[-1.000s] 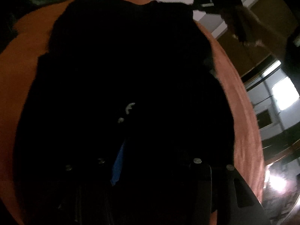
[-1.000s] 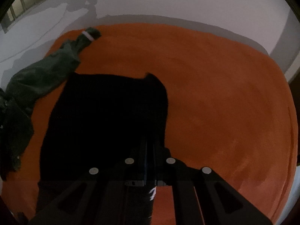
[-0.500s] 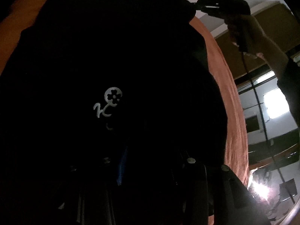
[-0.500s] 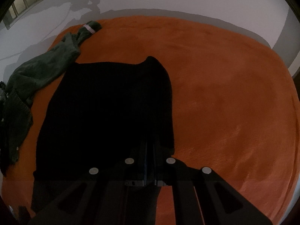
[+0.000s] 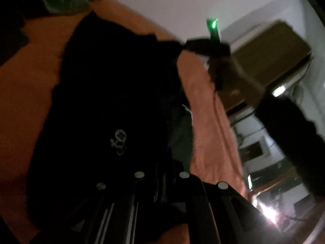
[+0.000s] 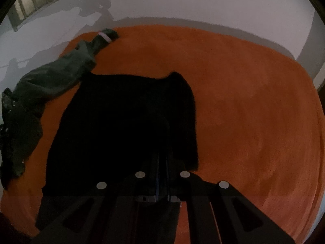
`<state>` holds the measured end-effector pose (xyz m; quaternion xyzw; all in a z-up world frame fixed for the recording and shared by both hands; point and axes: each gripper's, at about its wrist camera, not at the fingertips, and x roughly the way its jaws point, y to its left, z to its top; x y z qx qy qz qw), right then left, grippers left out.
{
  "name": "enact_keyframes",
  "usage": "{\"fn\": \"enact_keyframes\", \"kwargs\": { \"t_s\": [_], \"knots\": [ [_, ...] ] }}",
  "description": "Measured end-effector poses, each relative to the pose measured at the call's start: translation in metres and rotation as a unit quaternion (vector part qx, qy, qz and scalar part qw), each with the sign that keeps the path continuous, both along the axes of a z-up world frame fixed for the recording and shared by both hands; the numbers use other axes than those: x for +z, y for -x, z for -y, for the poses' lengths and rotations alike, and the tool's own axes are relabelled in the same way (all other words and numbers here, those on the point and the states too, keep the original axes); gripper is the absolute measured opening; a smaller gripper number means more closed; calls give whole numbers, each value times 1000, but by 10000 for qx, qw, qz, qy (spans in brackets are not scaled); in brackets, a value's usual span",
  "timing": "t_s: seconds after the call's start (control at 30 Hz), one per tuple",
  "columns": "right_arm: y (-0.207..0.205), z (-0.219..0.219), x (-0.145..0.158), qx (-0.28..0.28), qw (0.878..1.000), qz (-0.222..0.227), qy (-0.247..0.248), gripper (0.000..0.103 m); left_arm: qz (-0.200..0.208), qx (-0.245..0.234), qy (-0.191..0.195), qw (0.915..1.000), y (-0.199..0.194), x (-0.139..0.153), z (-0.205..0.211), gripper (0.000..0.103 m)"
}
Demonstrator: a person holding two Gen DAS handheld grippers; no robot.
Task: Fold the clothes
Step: 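Lift the sweatshirt with both grippers and fold it over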
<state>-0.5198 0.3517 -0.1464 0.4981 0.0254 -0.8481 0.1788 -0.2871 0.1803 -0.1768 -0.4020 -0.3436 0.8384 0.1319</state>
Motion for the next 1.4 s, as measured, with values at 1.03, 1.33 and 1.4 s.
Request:
{"fn": "enact_keyframes", "kwargs": {
  "t_s": [1.03,1.33,1.4],
  "knots": [
    [-33,243,-21,1448,9872,602,289,73,1038,1681,-98,9802,-125,-66,85,44],
    [-175,73,-12,839,9882,827,982,75,728,1749,480,9807,-143,-27,74,49],
    [-213,40,-22,567,9917,730,897,75,809,1610,702,9811,-135,-27,64,50]
  ]
}}
